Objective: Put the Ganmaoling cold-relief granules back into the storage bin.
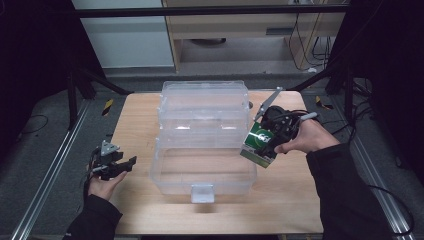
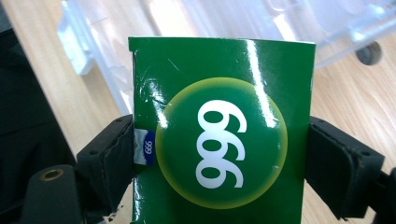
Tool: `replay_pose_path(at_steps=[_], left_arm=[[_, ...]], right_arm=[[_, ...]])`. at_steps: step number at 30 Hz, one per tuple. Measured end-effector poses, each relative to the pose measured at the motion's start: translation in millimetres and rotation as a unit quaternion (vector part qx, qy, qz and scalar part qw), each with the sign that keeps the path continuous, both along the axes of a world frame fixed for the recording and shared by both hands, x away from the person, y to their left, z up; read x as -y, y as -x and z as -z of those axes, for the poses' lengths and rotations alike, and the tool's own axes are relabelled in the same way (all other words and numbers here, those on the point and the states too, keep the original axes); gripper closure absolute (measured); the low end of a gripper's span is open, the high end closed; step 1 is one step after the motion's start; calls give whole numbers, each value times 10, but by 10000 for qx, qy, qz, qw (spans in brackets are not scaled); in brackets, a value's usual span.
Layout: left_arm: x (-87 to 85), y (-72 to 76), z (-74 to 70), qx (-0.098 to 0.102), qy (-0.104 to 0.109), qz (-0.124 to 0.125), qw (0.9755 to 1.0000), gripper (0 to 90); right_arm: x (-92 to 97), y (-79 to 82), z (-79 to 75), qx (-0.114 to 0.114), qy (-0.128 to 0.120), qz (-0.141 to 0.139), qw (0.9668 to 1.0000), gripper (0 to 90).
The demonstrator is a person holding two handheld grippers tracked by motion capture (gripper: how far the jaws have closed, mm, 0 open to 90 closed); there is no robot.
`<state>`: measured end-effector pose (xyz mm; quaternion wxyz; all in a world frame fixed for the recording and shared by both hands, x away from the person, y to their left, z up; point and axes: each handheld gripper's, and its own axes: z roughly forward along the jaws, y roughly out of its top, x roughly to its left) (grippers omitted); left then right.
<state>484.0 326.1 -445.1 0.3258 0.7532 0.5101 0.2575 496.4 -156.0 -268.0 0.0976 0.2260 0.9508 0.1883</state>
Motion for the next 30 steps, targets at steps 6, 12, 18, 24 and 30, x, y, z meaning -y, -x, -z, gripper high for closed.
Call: replay_pose_path(at_steps=[6,12,18,24,30], left_arm=[[1,1,-1,-1,1,5,10000,425],[-2,1,1,-6,4,-5,10000,425],[0,1,-1,0,4,1,10000,425],[0,0,-1,-3,10,2,10000,425],[-3,-2,4,-10,19,-11,10000,425]], right_arm=[[-158,-23,0,-32,88,-356,9993,176],[-277,-43,-3,-55,71,-750,9971,176],[-389,-73,27,-43,148,-1113,9937,175],[-495,-94,84,-59,202,-1369,9904,175],[-551,-110,140,-103,242,-1548,9876,175]])
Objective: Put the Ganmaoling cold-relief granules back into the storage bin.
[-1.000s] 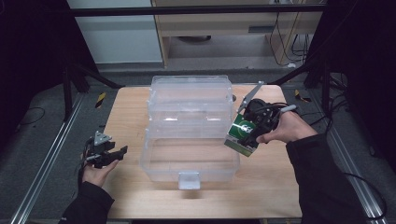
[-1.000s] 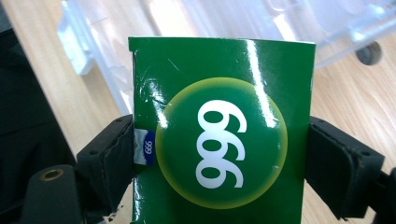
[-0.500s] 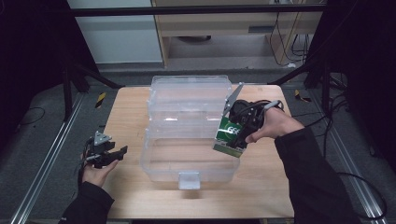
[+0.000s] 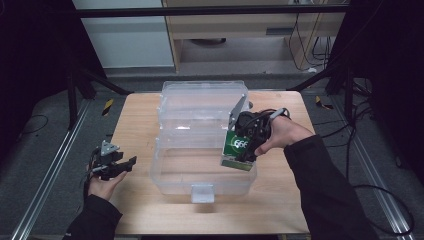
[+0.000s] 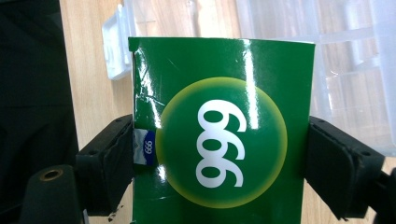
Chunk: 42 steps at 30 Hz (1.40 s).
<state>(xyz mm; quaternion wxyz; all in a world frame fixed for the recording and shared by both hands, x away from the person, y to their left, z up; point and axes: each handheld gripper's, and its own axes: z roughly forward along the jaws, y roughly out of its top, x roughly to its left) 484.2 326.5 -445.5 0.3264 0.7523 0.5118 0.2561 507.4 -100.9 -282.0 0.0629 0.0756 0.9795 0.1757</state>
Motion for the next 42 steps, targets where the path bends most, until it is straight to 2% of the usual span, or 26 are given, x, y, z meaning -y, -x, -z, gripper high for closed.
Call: replay_pose_path(at_steps=[8,12,21,35,38,40,42], left_arm=[[3,-1,5,-9,-16,2,10000,425],[5,0,4,-10,-21,9,10000,425],[2,0,6,-13,-20,10,10000,424],[4,-1,9,-23,-30,16,10000,424],[3,0,9,-25,-31,18,10000,424],[0,0,8,-19,-30,11,10000,424],[-1,-1,9,-23,-33,13,10000,424]], right_arm=[[-15,36,79,19,118,-326,9994,174],[-25,46,121,-26,155,-365,9992,174],[-91,40,240,50,362,-695,9969,174],[-115,19,391,44,696,-866,9938,173],[-122,11,430,69,719,-879,9935,172],[-122,6,449,17,741,-862,9935,172],[-114,-4,483,-87,648,-786,9948,172]])
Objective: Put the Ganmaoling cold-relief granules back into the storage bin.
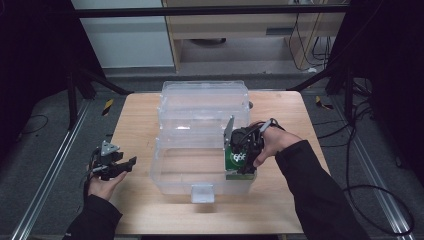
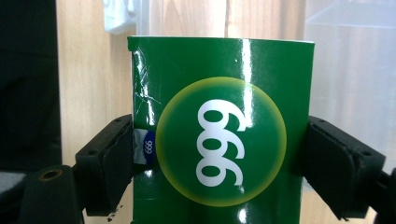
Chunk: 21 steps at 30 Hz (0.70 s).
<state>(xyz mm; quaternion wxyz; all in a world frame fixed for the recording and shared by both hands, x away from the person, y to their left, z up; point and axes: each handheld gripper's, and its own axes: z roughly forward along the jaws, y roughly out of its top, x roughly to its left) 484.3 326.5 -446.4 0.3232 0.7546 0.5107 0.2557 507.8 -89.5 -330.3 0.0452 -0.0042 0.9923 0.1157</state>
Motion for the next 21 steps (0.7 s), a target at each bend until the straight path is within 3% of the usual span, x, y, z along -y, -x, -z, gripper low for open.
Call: replay_pose_path(at_steps=[14,21], left_arm=[[3,0,3,-5,-2,9,10000,425],[5,0,5,-11,-2,14,10000,425]], right_arm=[[-46,-28,194,3,158,-133,9998,171],[-46,-47,312,-94,132,-15,9999,171]])
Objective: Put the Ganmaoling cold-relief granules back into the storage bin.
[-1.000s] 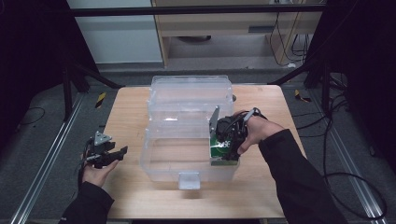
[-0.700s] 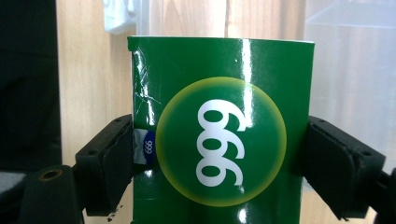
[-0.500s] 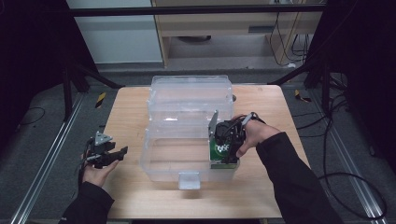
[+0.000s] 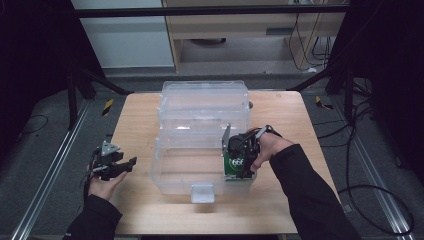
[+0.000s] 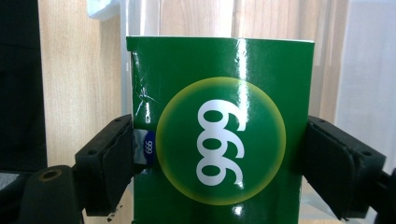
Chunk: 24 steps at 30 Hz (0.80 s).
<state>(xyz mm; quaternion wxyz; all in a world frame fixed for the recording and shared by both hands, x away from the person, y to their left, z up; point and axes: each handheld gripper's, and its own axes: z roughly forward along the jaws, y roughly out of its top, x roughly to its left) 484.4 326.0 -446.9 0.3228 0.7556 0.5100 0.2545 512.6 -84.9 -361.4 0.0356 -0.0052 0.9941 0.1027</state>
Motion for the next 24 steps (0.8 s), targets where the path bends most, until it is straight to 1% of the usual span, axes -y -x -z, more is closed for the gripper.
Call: replay_pose_path(at_steps=[5,8,13,15,20,24], left_arm=[[2,-1,0,0,-2,3,10000,425],[2,-1,1,-2,-4,1,10000,424],[5,-1,1,-2,-10,9,10000,424],[2,-1,2,-2,-4,6,10000,424],[3,-2,2,-6,-5,10,10000,424],[5,0,0,-2,-4,16,10000,424]], right_arm=[[8,-13,50,-53,-27,51,10000,170],[27,-11,87,-44,-112,83,9999,169],[15,-19,133,-69,-50,89,9999,168],[8,-27,157,-57,-10,45,10000,168],[9,-26,179,-49,-26,23,10000,167],[2,-12,184,-31,-7,104,9999,162]])
